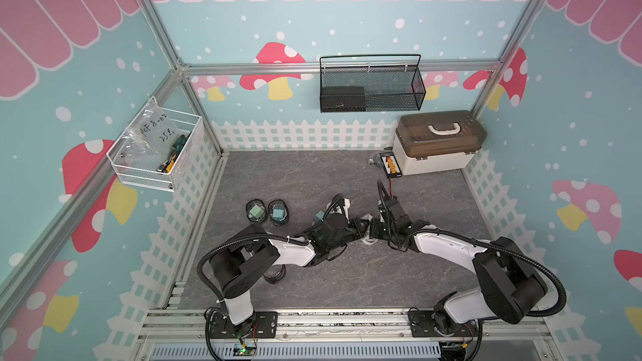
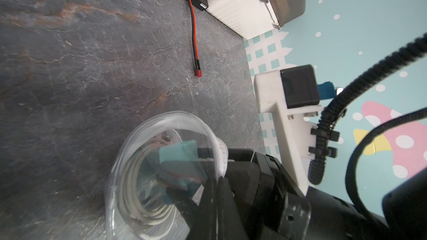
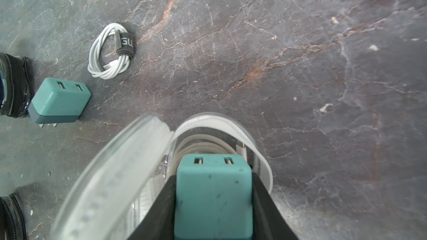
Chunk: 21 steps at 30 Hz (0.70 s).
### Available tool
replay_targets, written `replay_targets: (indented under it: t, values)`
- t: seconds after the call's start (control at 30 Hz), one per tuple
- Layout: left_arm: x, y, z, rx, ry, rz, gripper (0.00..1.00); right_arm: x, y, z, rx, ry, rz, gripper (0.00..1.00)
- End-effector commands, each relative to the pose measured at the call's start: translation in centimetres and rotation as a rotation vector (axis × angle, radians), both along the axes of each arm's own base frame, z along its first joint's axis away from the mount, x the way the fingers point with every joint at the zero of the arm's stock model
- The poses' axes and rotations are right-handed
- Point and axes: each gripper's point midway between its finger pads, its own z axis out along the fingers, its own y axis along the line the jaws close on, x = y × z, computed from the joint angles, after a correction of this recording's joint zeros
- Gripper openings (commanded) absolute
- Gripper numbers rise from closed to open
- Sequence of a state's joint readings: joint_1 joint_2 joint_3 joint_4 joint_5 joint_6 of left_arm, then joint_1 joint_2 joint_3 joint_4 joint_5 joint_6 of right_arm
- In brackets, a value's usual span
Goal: Pack away charging kits
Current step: Place the storage bag at the center of the board, then place the plug in the storage bag.
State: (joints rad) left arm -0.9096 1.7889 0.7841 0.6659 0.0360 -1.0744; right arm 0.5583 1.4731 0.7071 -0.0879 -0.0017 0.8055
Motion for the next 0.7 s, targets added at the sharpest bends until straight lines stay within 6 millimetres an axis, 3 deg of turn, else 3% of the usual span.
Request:
replay_targets:
  t: [0.0, 0.13, 0.23, 0.33, 0.47, 0.67]
  values:
    - [-0.3, -0.4, -0.1, -0.036, 0.011, -0.004, 0.00, 1.1, 1.5, 0.7, 0.040, -0.026, 0.017, 0.37]
    - [-0.4, -0.2, -0.1, -0.037, 0.013, 0.000, 0.00, 1.4, 1.7, 0.5, 0.038, -0.021, 0.024, 0.50]
    - [-0.4, 0.0, -0.1, -0.034, 0.012, 0.002, 0.02, 1.4, 1.8, 0.5, 0.036, -0.020, 0.028, 0.54]
    - [-0.5, 0.3, -0.1, -0.025, 0.014, 0.010, 0.21, 1.4, 1.7, 1.0, 0.031, -0.031, 0.030, 0.58]
    - [-0.6, 0.8, 0.2, -0.015, 0.002, 0.019, 0.38, 1.2, 1.0, 1.9, 0.015, -0.052, 0.020, 0.58]
    - [-0.7, 1.8, 1.5, 0.023, -0.027, 0.030, 0.51, 0.7, -1.5, 3.3, -0.045, -0.071, -0.032, 0.58]
